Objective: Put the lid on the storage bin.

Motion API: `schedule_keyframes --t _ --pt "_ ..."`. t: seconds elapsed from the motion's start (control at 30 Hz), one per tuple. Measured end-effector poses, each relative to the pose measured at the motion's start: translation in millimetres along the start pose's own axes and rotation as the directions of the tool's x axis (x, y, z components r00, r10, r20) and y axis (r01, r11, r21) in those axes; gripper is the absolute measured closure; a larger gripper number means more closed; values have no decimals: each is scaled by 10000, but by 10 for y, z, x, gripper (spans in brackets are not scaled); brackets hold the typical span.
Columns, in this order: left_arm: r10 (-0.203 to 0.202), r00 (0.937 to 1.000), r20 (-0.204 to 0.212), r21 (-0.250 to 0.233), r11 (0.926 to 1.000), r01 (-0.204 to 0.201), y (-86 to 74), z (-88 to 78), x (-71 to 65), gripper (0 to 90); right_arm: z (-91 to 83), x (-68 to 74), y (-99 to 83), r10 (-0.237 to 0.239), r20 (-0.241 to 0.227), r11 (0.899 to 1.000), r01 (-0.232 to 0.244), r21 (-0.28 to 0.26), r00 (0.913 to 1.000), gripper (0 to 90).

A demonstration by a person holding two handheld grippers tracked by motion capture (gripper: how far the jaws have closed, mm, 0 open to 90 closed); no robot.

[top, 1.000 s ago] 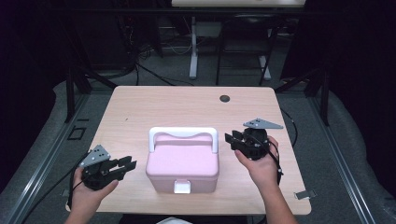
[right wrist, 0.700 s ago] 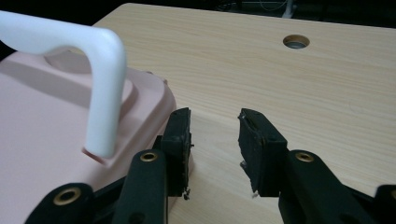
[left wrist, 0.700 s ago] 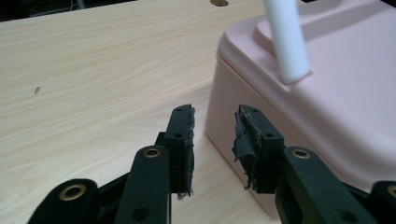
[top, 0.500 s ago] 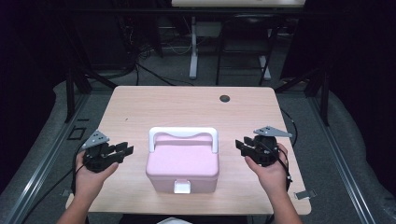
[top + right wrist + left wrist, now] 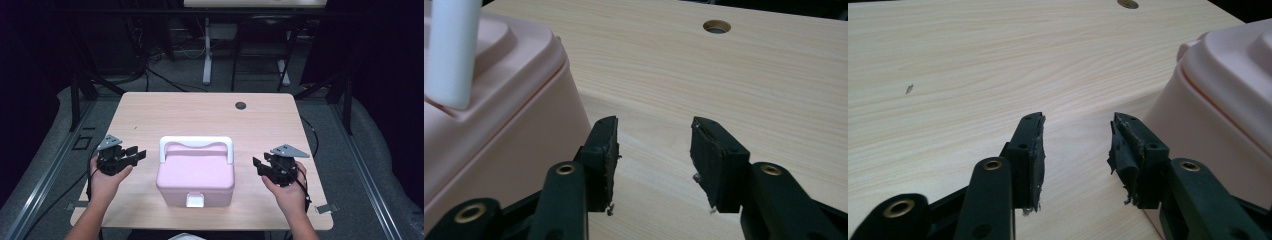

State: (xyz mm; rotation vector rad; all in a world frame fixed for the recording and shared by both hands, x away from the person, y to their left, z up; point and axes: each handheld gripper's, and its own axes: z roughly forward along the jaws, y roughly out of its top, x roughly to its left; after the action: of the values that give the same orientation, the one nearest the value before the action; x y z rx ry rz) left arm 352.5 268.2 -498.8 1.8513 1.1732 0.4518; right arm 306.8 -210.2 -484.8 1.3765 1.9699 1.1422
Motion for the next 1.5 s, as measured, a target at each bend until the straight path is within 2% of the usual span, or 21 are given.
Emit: schedule_keyframes --t 0.1,0.17,0.27,0.37,0.53,0.6,0.77,0.87,0.97,1.13,1.27,1.33,1.4,1.5 --pt "-46 10000 -50 152 9999 46 -52 29 19 554 50 -21 -65 69 101 10000 -69 -12 9999 508" --pt "-88 9998 -164 65 9999 89 -99 61 23 549 80 -32 -98 183 55 9998 -183 43 9998 507" --pt "-29 9997 -235 218 9998 34 -170 91 25 547 117 -32 -154 351 -1 9994 -351 61 9994 500" --pt "-7 9996 -284 361 9993 18 -248 116 52 538 186 -31 -221 173 190 9995 -178 252 9997 483" --pt "-162 9994 -308 495 9986 177 -305 142 102 518 241 -62 -281 50 360 9996 -61 292 9993 468" --pt "-214 9993 -307 560 9982 231 -331 168 130 508 266 -99 -318 -51 570 9997 38 229 9984 441" --pt "-311 9983 -489 362 9988 329 -362 189 175 480 342 -136 -381 -404 940 9987 374 334 9948 431" --pt "-336 9977 -582 420 9985 361 -373 203 197 472 376 -161 -397 -443 957 9981 401 459 9944 431" --pt "-400 9976 -569 500 9978 429 -382 220 229 469 390 -225 -433 -183 989 9991 144 404 9949 420" --pt "-691 9958 -594 508 9961 721 -387 248 288 469 379 -279 -456 -112 1093 9994 75 339 9939 416" --pt "-659 9962 -570 738 9948 701 -374 274 315 469 401 -341 -486 117 939 9982 -171 570 9955 417" --pt "-736 9954 -617 653 9948 776 -374 293 323 469 425 -380 -515 591 676 9951 -642 757 9960 418" --pt "-744 9954 -597 678 9946 784 -368 301 333 469 435 -388 -526 656 629 9941 -706 819 9959 418" --pt "-770 9952 -598 659 9945 809 -367 320 333 468 444 -391 -542 530 797 9946 -598 850 9954 413"
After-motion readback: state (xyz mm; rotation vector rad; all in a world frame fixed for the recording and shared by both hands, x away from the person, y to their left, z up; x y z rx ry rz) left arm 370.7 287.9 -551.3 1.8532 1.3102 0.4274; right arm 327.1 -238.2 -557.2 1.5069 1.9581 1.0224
